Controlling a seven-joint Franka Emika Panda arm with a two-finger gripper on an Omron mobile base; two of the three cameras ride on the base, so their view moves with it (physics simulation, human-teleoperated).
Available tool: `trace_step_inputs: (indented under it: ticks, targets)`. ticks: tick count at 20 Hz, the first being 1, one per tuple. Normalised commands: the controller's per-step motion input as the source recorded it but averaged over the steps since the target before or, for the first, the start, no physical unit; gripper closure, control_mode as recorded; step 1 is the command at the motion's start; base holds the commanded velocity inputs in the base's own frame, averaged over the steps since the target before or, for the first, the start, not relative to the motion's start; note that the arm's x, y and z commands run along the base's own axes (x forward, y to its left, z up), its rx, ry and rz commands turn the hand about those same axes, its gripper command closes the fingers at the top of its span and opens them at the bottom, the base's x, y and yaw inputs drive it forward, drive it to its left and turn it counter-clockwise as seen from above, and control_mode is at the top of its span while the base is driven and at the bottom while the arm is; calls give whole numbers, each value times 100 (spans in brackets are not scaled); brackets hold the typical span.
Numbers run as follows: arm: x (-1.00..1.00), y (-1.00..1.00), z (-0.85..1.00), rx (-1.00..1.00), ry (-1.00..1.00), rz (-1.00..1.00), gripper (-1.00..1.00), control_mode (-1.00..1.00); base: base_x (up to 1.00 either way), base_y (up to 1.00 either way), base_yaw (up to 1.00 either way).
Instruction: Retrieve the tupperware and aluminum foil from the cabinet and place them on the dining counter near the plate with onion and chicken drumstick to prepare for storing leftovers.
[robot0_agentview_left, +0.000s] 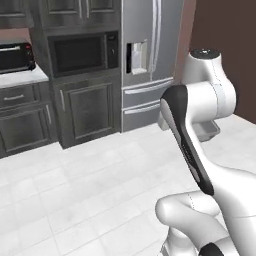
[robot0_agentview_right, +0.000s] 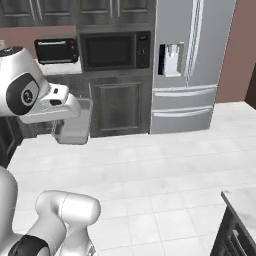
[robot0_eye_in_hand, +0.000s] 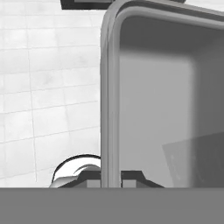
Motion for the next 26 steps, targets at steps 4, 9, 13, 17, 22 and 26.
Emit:
trace_step_inputs:
  ticks: [4, 9, 13, 17, 22, 26]
  targets:
    - [0, 0, 0, 0, 0, 0, 100, 100, 100, 4, -43]
    - [0, 0, 0, 0, 0, 0, 100, 100, 100, 0, -48]
    - [0, 0, 0, 0, 0, 0, 100, 100, 97, 0, -52]
    - [0, 0, 0, 0, 0, 0, 100, 100, 87, 0, -56]
    - [0, 0, 0, 0, 0, 0, 100, 100, 82, 0, -58]
    - [0, 0, 0, 0, 0, 0, 100, 100, 85, 0, -57]
